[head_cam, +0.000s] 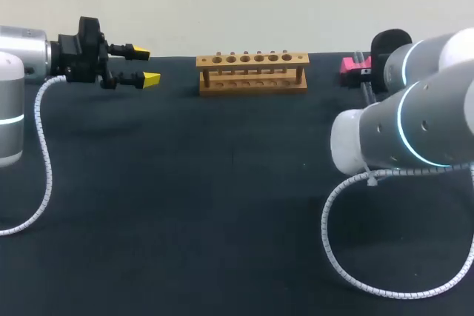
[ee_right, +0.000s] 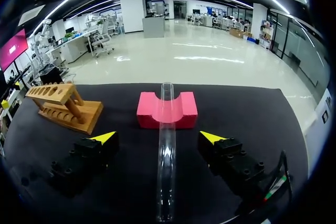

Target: Grasp the test tube, adjust it, and insert it.

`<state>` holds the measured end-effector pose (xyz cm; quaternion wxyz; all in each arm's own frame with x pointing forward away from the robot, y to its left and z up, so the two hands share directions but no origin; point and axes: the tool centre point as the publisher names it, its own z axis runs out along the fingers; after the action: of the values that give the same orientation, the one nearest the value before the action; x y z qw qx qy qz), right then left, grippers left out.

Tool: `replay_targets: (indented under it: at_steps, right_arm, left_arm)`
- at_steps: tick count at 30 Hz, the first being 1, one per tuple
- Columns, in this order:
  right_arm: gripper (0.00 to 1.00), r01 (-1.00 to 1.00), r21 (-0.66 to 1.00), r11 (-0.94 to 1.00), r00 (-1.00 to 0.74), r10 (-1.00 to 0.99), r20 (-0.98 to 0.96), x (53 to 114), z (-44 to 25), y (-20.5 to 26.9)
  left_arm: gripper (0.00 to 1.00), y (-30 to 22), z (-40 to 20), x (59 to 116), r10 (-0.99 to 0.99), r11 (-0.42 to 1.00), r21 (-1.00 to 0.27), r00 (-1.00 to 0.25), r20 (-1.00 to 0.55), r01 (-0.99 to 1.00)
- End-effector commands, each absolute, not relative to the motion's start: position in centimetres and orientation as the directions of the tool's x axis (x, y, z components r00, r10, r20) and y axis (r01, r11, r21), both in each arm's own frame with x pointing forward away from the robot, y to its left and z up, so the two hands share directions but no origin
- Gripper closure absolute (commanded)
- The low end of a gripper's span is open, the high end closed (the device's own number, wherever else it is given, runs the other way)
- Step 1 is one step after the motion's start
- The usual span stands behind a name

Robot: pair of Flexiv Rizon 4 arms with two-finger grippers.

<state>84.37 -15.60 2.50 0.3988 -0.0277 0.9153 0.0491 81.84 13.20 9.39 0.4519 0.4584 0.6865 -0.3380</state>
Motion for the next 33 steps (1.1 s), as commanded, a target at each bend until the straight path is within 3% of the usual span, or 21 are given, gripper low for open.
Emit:
replay_targets:
  at_steps: [1, 33]
  right_arm:
    - [0.0, -0.071, 0.067, 0.995, -0.684, 0.001, -0.729, 84.9, 1.8, -15.3]
    - [0.0, -0.056, 0.071, 0.996, -0.699, 0.011, -0.715, 85.9, -0.3, -15.9]
  left_arm:
    - [0.0, 13.3, 9.3, 81.8, 0.321, 0.351, -0.047, -0.167, -0.932, 0.935]
    - [0.0, 13.3, 9.3, 81.8, 0.321, 0.351, -0.047, -0.167, -0.932, 0.935]
